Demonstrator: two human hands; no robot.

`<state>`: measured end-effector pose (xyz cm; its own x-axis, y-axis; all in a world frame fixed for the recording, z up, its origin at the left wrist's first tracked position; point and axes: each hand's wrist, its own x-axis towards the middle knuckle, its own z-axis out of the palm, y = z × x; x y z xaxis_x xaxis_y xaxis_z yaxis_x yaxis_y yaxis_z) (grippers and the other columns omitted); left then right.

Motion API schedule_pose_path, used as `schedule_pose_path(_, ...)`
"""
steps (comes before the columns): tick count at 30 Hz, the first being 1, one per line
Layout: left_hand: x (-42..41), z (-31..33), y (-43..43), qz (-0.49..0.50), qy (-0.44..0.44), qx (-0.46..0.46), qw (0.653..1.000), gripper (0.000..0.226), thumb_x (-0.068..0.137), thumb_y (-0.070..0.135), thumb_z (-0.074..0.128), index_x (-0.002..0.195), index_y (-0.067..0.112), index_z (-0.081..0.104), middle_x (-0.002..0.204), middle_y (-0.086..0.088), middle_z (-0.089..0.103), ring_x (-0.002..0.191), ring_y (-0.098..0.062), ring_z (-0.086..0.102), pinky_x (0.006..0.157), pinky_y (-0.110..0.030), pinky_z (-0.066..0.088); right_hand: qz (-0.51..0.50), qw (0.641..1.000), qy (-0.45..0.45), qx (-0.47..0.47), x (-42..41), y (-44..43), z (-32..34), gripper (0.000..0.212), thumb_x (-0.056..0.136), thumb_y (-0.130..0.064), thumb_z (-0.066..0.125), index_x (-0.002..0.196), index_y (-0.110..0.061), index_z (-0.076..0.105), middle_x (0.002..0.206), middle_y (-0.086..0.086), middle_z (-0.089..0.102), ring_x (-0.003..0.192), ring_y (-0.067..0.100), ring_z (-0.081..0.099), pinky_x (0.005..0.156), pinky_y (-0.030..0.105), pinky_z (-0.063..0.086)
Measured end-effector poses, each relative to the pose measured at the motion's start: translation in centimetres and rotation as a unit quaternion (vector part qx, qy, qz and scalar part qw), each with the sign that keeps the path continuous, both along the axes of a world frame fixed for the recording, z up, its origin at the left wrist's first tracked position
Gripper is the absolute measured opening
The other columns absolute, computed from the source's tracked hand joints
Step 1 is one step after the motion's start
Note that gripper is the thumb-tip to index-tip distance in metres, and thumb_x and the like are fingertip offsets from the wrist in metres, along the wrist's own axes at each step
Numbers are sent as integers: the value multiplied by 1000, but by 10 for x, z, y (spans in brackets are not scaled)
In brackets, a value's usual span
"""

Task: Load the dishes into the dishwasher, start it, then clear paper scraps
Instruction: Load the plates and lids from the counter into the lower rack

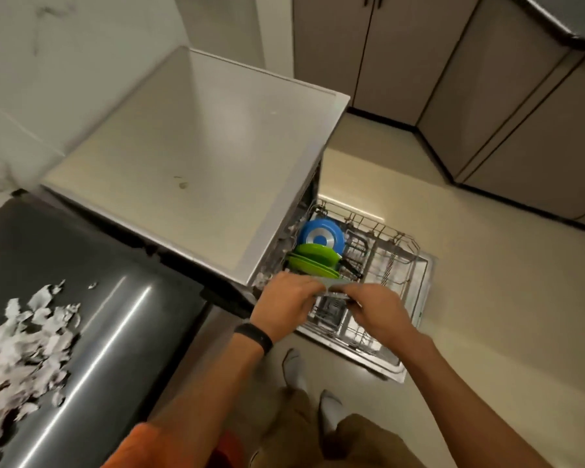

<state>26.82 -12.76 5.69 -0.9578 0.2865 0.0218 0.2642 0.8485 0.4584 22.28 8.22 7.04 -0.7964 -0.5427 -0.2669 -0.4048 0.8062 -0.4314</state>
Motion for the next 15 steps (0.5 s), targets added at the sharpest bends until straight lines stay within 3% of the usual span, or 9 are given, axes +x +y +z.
schedule_pose_path(5,-4,-50,1,47,14,-8,999,41,73,1,78,108,23,74,100,5,77,93,-18,71,89,-36,51,-6,999,-35,-38,-7,-15,-50,51,91,-6,62,136,-30,64,127,-6,72,112,18,69,96,34,52)
schedule_pose_path(9,-26,-102,5,70,-8,-41,997,40,72,5,81,106,25,75,101,7,76,96,-17,70,93,-37,49,-12,996,-56,-66,-21,-25,-112,53,86,0,62,134,-23,64,123,-2,73,107,17,70,94,31,53)
schedule_pose_path(15,-63,-199,13,117,-57,-64,990,48,64,-6,81,102,21,76,99,3,75,97,-22,69,94,-40,50,-30,992,-83,-88,-54,-32,-228,53,87,3,60,135,-21,61,127,0,71,110,19,68,95,31,53)
